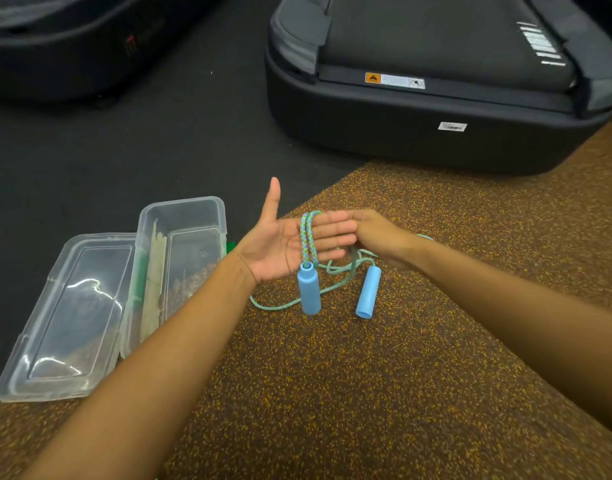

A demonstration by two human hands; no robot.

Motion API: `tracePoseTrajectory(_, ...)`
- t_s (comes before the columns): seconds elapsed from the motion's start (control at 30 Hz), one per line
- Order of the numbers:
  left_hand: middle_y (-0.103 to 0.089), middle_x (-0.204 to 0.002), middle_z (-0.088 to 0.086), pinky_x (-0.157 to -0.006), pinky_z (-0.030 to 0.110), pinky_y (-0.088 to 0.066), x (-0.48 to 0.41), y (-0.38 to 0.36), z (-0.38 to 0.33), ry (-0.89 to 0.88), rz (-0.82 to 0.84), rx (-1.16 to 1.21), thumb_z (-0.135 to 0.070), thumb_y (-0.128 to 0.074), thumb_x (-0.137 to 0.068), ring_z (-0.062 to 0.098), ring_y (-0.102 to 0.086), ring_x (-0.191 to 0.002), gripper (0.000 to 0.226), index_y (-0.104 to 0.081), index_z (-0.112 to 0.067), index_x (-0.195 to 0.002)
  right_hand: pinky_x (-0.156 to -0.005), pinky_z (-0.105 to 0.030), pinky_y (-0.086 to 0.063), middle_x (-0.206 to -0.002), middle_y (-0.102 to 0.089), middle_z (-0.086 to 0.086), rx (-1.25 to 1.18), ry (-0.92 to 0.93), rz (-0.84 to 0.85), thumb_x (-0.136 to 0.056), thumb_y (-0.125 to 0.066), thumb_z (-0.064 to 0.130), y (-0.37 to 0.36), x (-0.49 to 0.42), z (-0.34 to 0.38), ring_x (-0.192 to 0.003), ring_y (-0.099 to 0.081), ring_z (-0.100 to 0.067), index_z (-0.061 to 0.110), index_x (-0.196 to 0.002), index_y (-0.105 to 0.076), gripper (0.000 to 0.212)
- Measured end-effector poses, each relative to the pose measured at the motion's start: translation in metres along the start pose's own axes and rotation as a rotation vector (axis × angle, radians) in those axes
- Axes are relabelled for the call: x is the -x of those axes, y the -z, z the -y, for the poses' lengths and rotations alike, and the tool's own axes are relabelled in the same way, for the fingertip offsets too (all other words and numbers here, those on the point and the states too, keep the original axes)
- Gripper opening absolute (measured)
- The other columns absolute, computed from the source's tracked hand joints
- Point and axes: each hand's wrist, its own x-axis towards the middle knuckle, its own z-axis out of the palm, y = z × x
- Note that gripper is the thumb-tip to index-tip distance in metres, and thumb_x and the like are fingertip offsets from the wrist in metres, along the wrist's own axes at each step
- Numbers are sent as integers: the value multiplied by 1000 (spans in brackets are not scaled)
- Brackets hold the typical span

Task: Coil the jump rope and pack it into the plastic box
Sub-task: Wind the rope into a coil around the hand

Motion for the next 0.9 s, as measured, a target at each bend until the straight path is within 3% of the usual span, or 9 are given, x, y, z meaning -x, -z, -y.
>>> tracePoseTrajectory(0.07,-60,-125,20,-101,41,-45,0,1,-1,-44,-56,3,-70,-23,-84,30,-57,-118,89,-56,3,-123,-70,-30,-49,-83,-60,-14,45,-36,31,-96,-33,10,0,2,-2,-72,-56,-22,-2,-102,-59,30)
tracePoseTrajectory(0.17,-61,-123,20,-97,39,-48,1,4,-4,-101,-135,20,-61,-23,-90,29,-59,-115,79,-60,2,-119,-64,-24,-47,-71,-57,-6,113,-77,147,-97,-36,22,2,10,-1,-64,-56,-17,7,-89,-58,28)
tracePoseTrajectory(0.33,-55,-128,26,-98,43,-47,7,9,-9,-146,-138,118,-80,-24,-76,35,-55,-119,104,-54,8,-123,-54,-15,-46,-69,-57,-6,237,-106,241,-98,-36,21,-1,16,2,-60,-57,-16,-1,-106,-57,31)
tracePoseTrajectory(0.43,-51,-132,26,-99,45,-46,7,9,-8,-193,-134,149,-87,-22,-69,36,-53,-121,116,-47,9,-129,-62,-28,-47,-69,-56,-7,291,-83,299,-98,-37,16,-12,18,6,-61,-58,-21,8,-96,-55,19)
tracePoseTrajectory(0.53,-48,-136,27,-102,46,-42,7,7,-9,-245,-97,205,-88,-26,-67,38,-49,-124,118,-41,9,-133,-66,-35,-48,-71,-58,-9,337,-95,381,-97,-39,17,-21,18,6,-63,-59,-25,17,-77,-48,22)
tracePoseTrajectory(0.6,-47,-136,27,-103,47,-40,7,7,-11,-268,-99,223,-88,-26,-67,39,-48,-124,118,-41,9,-132,-65,-32,-49,-72,-59,-9,402,-116,445,-97,-39,17,-24,19,5,-63,-60,-24,15,-78,-48,21)
tracePoseTrajectory(0.73,-45,-138,27,-103,46,-40,10,7,-13,-258,-139,182,-89,-24,-66,38,-47,-126,120,-40,9,-133,-60,-24,-48,-66,-61,-4,616,-82,459,-96,-43,18,-28,20,18,-65,-62,-26,-4,-98,-53,24)
tracePoseTrajectory(0.9,-44,-139,26,-103,45,-41,8,2,-12,-191,-176,152,-90,-23,-66,36,-45,-128,122,-35,9,-136,-64,-22,-49,-58,-61,5,841,126,383,-91,-53,23,-29,27,48,-58,-65,-19,14,-72,-53,21)
